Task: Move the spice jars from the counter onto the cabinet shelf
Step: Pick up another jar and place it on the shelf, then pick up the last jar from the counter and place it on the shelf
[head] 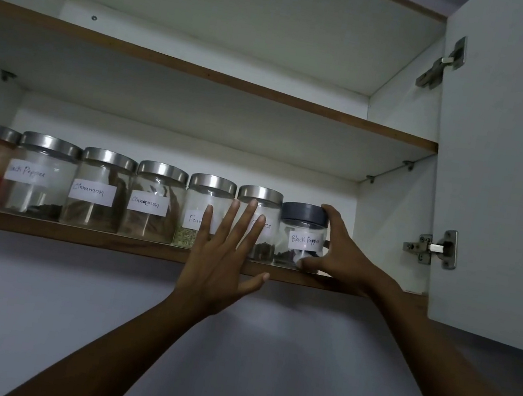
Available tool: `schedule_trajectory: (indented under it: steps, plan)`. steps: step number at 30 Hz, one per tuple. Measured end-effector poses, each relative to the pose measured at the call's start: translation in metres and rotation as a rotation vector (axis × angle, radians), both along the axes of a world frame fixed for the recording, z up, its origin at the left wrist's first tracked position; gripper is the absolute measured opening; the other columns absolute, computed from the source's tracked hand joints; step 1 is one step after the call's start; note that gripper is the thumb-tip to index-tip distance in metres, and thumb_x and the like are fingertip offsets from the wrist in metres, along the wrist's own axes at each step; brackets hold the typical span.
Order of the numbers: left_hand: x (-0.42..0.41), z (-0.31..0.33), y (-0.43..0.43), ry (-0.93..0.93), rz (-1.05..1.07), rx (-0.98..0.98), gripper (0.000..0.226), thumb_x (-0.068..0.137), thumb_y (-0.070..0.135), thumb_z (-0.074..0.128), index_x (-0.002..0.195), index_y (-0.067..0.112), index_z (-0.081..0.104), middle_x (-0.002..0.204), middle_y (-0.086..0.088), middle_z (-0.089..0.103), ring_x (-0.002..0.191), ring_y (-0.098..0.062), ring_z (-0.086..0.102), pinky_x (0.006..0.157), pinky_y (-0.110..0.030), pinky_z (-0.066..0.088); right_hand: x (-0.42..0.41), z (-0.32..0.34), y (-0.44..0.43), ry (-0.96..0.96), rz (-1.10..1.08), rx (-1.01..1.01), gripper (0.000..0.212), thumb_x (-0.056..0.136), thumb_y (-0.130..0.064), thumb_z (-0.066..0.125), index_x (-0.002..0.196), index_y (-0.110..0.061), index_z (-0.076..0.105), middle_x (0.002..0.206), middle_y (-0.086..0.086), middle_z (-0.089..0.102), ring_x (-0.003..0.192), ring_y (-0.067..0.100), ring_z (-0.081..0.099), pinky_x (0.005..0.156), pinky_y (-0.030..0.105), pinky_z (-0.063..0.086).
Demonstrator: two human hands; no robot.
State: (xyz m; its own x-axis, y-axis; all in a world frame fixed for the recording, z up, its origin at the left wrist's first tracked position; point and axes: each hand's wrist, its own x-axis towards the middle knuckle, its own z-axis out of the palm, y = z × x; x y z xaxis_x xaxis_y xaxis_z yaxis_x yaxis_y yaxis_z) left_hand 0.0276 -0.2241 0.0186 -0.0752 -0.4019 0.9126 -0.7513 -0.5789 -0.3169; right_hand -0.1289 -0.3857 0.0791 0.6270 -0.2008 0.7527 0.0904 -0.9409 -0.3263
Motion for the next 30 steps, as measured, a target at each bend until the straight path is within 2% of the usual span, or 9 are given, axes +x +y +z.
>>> schedule_trajectory:
  steps: [6,10,12,16,19,21,23,27,30]
  plan:
    - [0.000,0.001,0.001,0.006,0.032,0.026,0.087,0.083,0.070,0.027,0.149,0.015,0.016,0.157,-0.011,0.009,0.145,-0.031,0.007,0.112,-0.058,0.008,0.007,-0.003,-0.002,-0.033,-0.059,-0.049,0.106,0.067,-0.019,0.080,0.145,-0.022,0.008,0.151,-0.003,0.015,0.123,0.016,0.037,0.103,0.039,0.039]
    - [0.000,0.002,0.003,0.024,0.023,0.046,0.089,0.083,0.071,0.026,0.149,0.013,0.013,0.157,-0.012,0.007,0.145,-0.030,0.006,0.113,-0.055,0.006,0.004,-0.012,-0.001,0.012,-0.067,-0.009,0.114,0.073,-0.023,0.077,0.147,-0.022,-0.010,0.156,-0.002,-0.012,0.144,0.019,0.004,0.111,0.046,0.029]
    - [-0.001,0.002,0.007,0.020,-0.006,0.079,0.089,0.084,0.069,0.026,0.149,0.011,0.011,0.157,-0.013,0.006,0.145,-0.030,0.005,0.114,-0.052,0.003,-0.004,-0.023,0.007,-0.035,-0.080,0.035,0.113,0.073,-0.024,0.077,0.147,-0.022,-0.010,0.154,-0.001,-0.015,0.142,0.022,0.011,0.111,0.045,0.030]
    - [-0.015,-0.014,0.023,0.046,-0.176,0.102,0.077,0.089,0.054,0.030,0.149,0.010,0.009,0.158,-0.012,0.001,0.146,-0.027,-0.001,0.116,-0.046,0.001,-0.019,-0.056,0.036,-0.315,-0.193,-0.036,0.090,0.073,-0.017,0.076,0.144,-0.019,0.021,0.149,0.006,0.012,0.128,0.027,0.037,0.098,0.044,0.044]
    - [-0.031,-0.047,0.042,0.105,-0.415,0.114,0.056,0.093,0.040,0.037,0.142,0.014,0.036,0.157,-0.008,0.016,0.145,-0.024,0.012,0.117,-0.041,0.011,-0.028,-0.086,0.068,-0.444,-0.140,-0.066,0.060,0.075,-0.018,0.069,0.130,-0.018,0.044,0.130,0.001,0.037,0.108,0.020,0.051,0.086,0.033,0.050]
    - [-0.041,-0.070,0.060,0.206,-0.582,0.076,0.038,0.093,0.033,0.041,0.124,0.018,0.057,0.149,-0.003,0.037,0.135,-0.020,0.037,0.110,-0.035,0.030,-0.033,-0.108,0.094,-0.448,-0.071,-0.001,0.046,0.075,-0.024,0.063,0.120,-0.020,0.052,0.117,-0.005,0.046,0.098,0.011,0.055,0.079,0.017,0.046]
    - [-0.046,-0.092,0.077,0.264,-0.656,0.039,0.031,0.093,0.028,0.042,0.111,0.018,0.065,0.130,0.001,0.057,0.118,-0.010,0.052,0.105,-0.033,0.040,-0.035,-0.130,0.120,-0.438,-0.020,0.070,0.036,0.075,-0.027,0.061,0.111,-0.025,0.056,0.110,-0.008,0.053,0.095,0.003,0.055,0.077,0.009,0.042]
    - [-0.038,-0.135,0.110,0.370,-0.681,0.116,0.029,0.091,0.026,0.043,0.104,0.017,0.068,0.105,0.007,0.067,0.100,-0.003,0.058,0.097,-0.012,0.037,-0.028,-0.179,0.158,-0.385,0.065,0.161,0.019,0.077,-0.022,0.061,0.095,-0.026,0.061,0.099,-0.012,0.060,0.094,0.002,0.056,0.078,0.008,0.043]
    - [-0.021,-0.170,0.129,0.488,-0.627,0.225,0.031,0.090,0.031,0.040,0.100,0.020,0.068,0.100,0.009,0.068,0.095,-0.002,0.057,0.088,-0.008,0.036,-0.012,-0.216,0.172,-0.300,0.083,0.241,0.012,0.078,-0.022,0.060,0.088,-0.026,0.064,0.093,-0.015,0.063,0.093,0.004,0.057,0.080,0.009,0.044]
